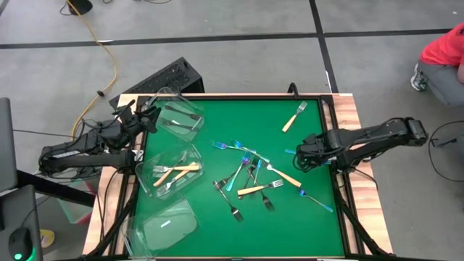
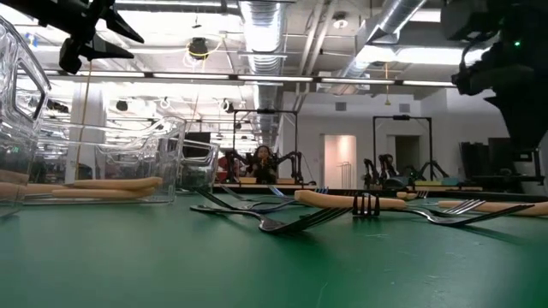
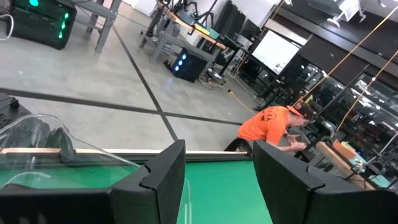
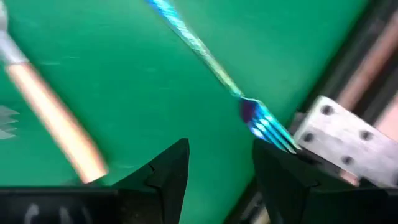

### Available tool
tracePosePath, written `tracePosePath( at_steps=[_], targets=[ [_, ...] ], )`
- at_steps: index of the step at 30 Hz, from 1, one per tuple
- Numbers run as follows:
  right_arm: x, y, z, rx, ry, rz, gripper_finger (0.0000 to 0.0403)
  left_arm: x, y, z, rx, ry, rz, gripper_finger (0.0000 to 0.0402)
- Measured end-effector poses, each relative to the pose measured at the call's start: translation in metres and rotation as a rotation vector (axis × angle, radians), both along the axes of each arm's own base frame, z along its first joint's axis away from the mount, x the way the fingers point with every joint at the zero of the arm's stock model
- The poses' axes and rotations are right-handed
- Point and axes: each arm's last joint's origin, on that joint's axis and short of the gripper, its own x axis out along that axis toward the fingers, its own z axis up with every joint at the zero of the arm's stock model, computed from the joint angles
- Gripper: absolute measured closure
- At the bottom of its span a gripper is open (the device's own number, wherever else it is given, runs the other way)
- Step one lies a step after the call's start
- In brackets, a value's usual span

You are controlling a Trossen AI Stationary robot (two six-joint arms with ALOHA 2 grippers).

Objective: Sort silverware by color (type)
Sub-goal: Put the blue fork into the bottom transparent bin

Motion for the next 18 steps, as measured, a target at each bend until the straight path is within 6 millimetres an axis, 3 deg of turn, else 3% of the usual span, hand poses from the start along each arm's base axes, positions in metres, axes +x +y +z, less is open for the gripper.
tracePosePath(
  at_steps=[9,18],
  targets=[
    [0.009,-0.001,-0.006,-0.008,-0.013,-0.139,0.0221,0.000,0.000,-0.001,-0.002,0.012,0.001,0.0230],
    [0.051,0.000,-0.010,0.030,-0.334,-0.097,0.0221,0.000,0.000,-0.001,-0.002,0.011,0.000,0.0230]
  ],
)
